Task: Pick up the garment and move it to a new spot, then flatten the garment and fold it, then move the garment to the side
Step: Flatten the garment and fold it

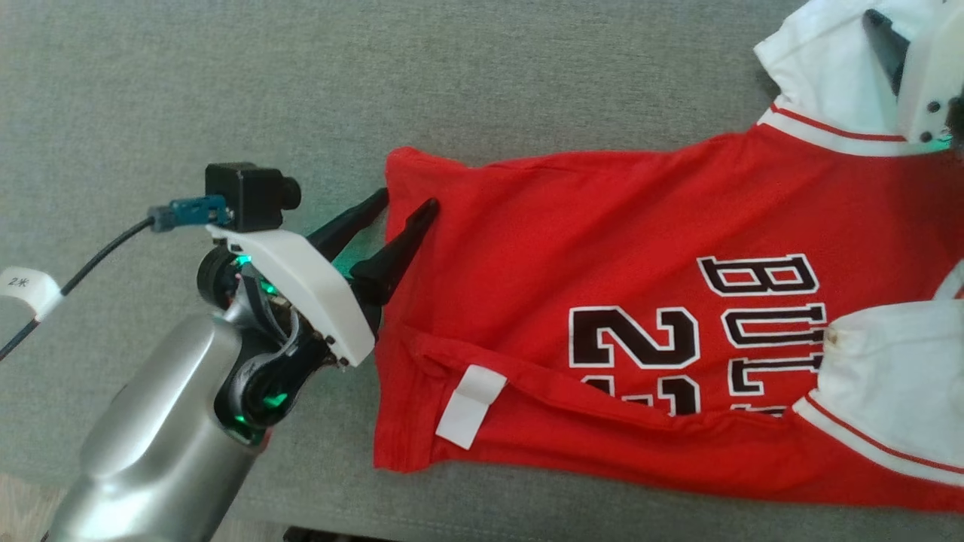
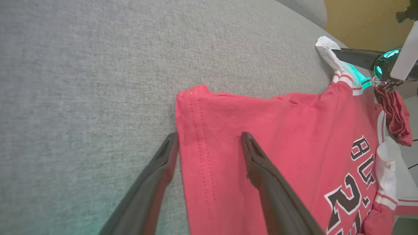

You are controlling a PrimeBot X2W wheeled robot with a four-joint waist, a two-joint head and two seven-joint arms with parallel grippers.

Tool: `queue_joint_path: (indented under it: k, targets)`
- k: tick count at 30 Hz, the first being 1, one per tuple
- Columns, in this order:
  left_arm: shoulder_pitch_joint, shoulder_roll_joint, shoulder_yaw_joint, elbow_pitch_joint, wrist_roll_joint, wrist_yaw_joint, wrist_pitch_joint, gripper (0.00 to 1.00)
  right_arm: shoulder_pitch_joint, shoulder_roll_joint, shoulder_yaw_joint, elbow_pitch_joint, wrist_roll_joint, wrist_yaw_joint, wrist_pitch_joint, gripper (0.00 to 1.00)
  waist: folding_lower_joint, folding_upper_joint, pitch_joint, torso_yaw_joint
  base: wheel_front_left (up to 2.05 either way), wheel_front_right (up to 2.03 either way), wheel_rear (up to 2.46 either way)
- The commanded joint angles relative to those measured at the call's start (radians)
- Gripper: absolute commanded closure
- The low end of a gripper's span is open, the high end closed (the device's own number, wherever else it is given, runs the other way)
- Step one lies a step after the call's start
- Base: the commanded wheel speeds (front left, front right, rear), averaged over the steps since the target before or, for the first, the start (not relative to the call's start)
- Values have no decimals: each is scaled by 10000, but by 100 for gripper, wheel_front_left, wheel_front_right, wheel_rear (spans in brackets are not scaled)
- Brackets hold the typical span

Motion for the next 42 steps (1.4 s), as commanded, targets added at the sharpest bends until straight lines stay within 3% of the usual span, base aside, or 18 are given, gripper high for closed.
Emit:
queue_joint_path:
  k: [1,10,11,12,21,28,35,42]
  targets:
    - [-112,383,349,-218,-22,14,30,0,102,103,226,-113,62,67,158,0,1,0,-1,-54,0,0,0]
    - [-762,160,157,488,120,-49,202,3,96,274,685,-48,378,67,365,0,1,0,25,-351,0,0,0]
    - [-842,106,177,569,128,-61,139,90,86,324,770,-68,502,67,320,99,1,0,20,-381,0,0,0]
    - [-917,52,203,651,150,-67,52,100,59,371,760,-64,608,67,216,100,1,0,7,-404,0,0,0]
    - [-1364,-27,754,1182,257,-54,-846,100,-761,537,186,92,896,67,-1623,100,1,0,-250,-568,0,0,0]
    - [-1409,137,1517,1121,12,167,-1446,100,-1050,582,-234,-20,1189,67,-1954,100,1,0,-554,-857,0,0,0]
    - [33,295,1823,15,-333,447,-1861,100,1162,156,-101,-2027,1822,67,-1897,100,1,0,-1255,-1412,0,0,0]
    - [2433,754,2209,-2092,-703,1071,-2170,100,4737,152,-986,-5044,2251,67,-1266,100,1,0,-1851,-1983,0,0,0]
